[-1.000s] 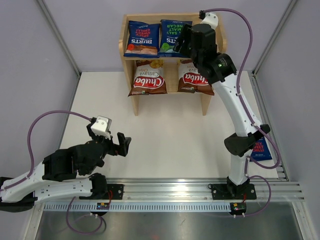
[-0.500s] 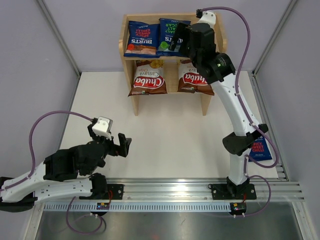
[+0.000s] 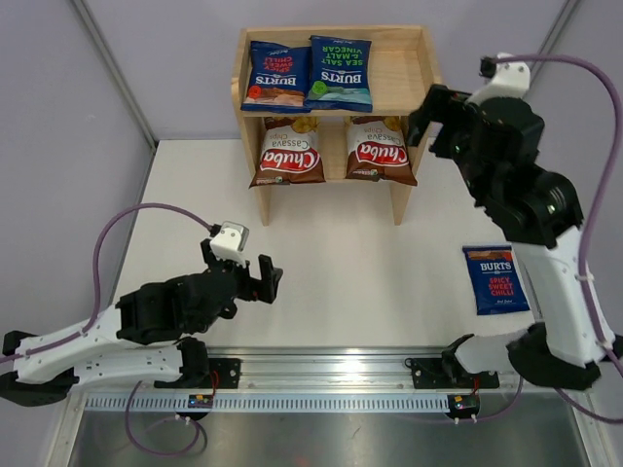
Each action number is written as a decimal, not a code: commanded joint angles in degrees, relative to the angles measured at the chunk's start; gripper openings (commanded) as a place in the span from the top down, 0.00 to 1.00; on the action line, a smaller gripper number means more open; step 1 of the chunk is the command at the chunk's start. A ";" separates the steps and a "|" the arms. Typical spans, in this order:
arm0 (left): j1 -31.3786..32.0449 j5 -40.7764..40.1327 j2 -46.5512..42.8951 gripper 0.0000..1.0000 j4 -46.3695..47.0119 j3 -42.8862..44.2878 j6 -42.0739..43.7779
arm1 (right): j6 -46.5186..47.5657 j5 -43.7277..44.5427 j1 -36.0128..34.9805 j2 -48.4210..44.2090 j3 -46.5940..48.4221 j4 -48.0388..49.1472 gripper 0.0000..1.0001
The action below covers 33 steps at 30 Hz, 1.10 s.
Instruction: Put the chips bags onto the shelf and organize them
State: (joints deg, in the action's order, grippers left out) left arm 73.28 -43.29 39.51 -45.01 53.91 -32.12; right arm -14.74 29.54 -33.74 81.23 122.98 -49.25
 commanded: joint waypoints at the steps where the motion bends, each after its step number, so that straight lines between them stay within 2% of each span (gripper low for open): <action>1: -0.06 3.38 2.67 0.01 7.83 -0.12 -3.55 | 0.95 3.60 0.78 -10.27 -12.82 -3.30 0.00; 5: -0.15 4.09 5.84 0.01 9.42 -0.30 -5.85 | -6.93 6.73 1.48 -26.69 -31.86 -4.70 0.01; 8: -0.15 5.31 6.99 0.01 8.98 -0.12 -6.29 | -11.17 9.91 1.48 -34.62 -40.77 -5.59 0.01; 12: -0.06 5.50 6.90 0.01 3.19 1.19 -7.34 | -17.42 15.10 2.27 -36.23 -51.33 -6.21 0.01; 14: -0.15 5.49 6.64 0.01 0.29 3.03 -7.34 | -17.95 15.47 6.73 -33.88 -55.28 -4.11 0.02; 16: -0.15 4.79 6.29 0.01 -5.41 4.36 -7.87 | -17.08 9.78 13.48 -31.50 -57.49 -0.50 0.02; 17: -0.15 4.36 6.02 0.01 -9.26 5.84 -8.13 | -15.94 1.57 21.26 -29.66 -60.72 1.51 0.02; 19: -0.15 4.53 5.06 0.01 -12.36 6.64 -8.14 | -15.23 -5.95 30.62 -27.63 -64.08 8.01 0.02; 20: -0.06 5.31 3.92 0.01 -14.29 6.91 -7.79 | -14.62 -12.25 38.93 -24.92 -66.35 9.95 0.01; 21: -0.15 5.93 3.30 0.01 -15.18 7.43 -7.00 | -14.35 -15.01 42.23 -23.15 -66.90 13.01 0.01; 22: -0.15 6.63 2.60 0.01 -16.06 7.61 -6.38 | -14.09 -16.26 44.35 -21.31 -66.99 14.35 0.01; 25: -0.06 7.95 -0.12 0.01 -16.34 6.39 -3.66 | -12.51 -12.93 48.31 -15.68 -67.07 19.70 0.01; 27: -0.06 8.66 -2.59 0.01 -13.71 4.37 -1.03 | -8.38 -19.68 53.21 -12.25 -67.52 25.67 0.00; 28: -0.06 8.75 -3.29 0.01 -13.09 2.62 -0.49 | -8.46 -20.65 55.07 -10.58 -66.65 25.87 0.01; 31: -0.06 9.19 -5.40 0.01 -11.24 -0.11 -0.22 | -7.15 -33.19 61.85 1.95 -59.89 22.90 0.01; 33: -0.06 10.58 -7.24 0.01 -9.83 -0.73 0.38 | -3.56 -33.76 62.56 5.76 -56.63 21.40 0.01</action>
State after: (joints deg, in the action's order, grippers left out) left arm 73.23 -35.57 34.06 -58.41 54.70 -34.39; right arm -23.51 4.89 26.98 81.69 61.76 -29.98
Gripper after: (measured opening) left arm 0.988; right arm 0.993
